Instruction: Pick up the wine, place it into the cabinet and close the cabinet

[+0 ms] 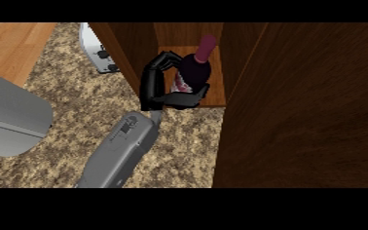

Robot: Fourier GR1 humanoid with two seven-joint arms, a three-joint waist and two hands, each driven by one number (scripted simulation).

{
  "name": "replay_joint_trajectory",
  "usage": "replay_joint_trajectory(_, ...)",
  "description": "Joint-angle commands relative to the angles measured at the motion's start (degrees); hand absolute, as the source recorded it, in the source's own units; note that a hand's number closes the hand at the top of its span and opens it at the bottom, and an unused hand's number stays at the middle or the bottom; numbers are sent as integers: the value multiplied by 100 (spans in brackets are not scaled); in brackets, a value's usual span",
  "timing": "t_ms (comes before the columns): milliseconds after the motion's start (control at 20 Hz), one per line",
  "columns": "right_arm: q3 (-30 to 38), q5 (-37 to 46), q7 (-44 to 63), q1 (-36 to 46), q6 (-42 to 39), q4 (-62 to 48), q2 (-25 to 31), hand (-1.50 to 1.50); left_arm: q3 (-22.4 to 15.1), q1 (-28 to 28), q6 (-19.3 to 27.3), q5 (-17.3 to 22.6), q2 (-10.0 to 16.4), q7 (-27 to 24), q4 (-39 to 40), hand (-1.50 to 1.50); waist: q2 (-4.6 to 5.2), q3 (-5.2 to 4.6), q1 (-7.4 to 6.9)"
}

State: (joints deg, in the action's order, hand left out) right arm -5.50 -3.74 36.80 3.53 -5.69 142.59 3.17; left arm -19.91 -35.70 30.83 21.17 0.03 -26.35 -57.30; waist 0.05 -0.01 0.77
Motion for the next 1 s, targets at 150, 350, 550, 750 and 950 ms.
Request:
replay_joint_trajectory(150, 282, -511, -50, -295, -109, 481, 44, -150, 492, -710, -360, 22, 247, 620, 338, 150, -6, 4, -7)
replay_joint_trajectory(350, 381, -617, 157, -84, -111, 405, 102, -150, 582, -996, -472, 316, -1, 152, 1188, 150, 6, 1, 23)
replay_joint_trajectory(550, 114, -471, 301, -254, -7, 758, -57, -150, 428, -815, -429, 357, -2, -100, 1402, 150, -2, 1, 34)
replay_joint_trajectory(750, 134, -578, 40, -214, -160, 496, -38, -150, 854, -1688, -505, 491, -3, -337, 2495, 150, 36, 0, 128)
replay_joint_trajectory(950, 184, -521, 62, -287, -144, 413, -47, -150, 1029, -1765, -544, 276, -3, -339, 2538, 150, 9, 1, 31)
